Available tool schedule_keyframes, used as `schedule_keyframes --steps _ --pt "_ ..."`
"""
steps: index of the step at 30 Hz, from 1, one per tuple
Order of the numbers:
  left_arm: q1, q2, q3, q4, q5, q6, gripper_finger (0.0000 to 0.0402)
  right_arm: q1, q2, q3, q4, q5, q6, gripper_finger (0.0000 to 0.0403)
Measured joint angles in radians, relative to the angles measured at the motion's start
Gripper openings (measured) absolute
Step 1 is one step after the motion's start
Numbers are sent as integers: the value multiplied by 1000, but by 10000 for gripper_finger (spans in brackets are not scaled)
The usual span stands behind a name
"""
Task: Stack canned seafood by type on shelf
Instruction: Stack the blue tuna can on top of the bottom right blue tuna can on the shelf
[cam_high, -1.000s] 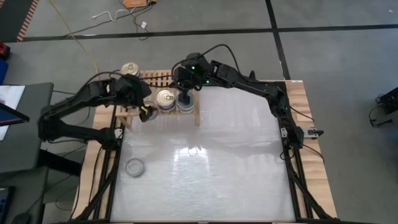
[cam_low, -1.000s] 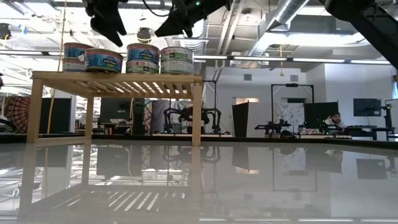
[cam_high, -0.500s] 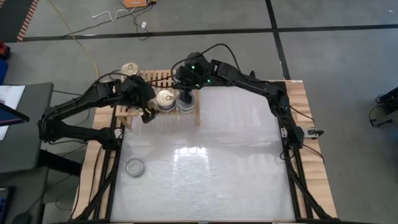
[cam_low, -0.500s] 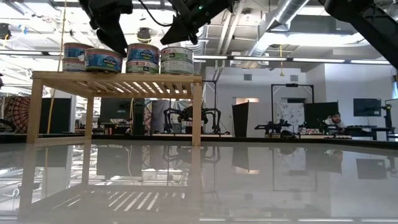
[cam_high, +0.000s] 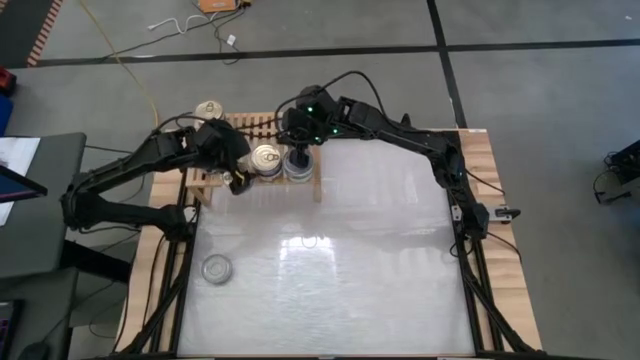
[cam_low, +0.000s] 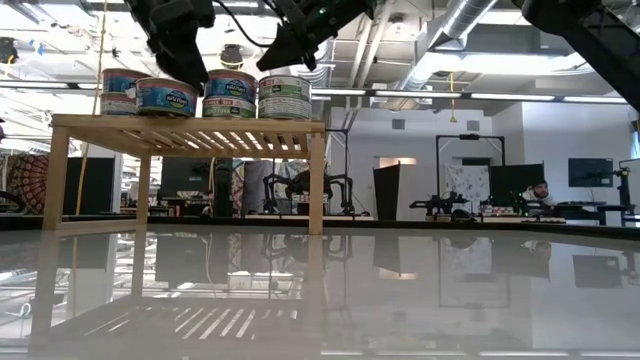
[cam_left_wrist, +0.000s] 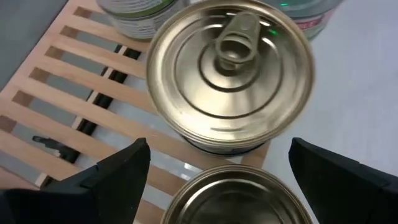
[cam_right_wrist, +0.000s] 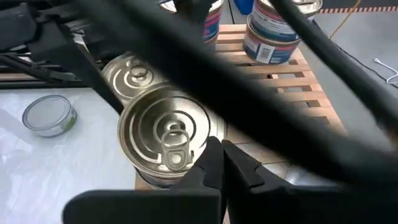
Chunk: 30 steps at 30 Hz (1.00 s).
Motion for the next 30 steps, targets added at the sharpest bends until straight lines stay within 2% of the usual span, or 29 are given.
schedule_keyframes --steps 7,30 --pt "30 0 0 17 50 -19 367 -5 0 0 -18 35 4 24" --pt "29 1 0 45 76 -7 367 3 51 -1 15 25 5 24"
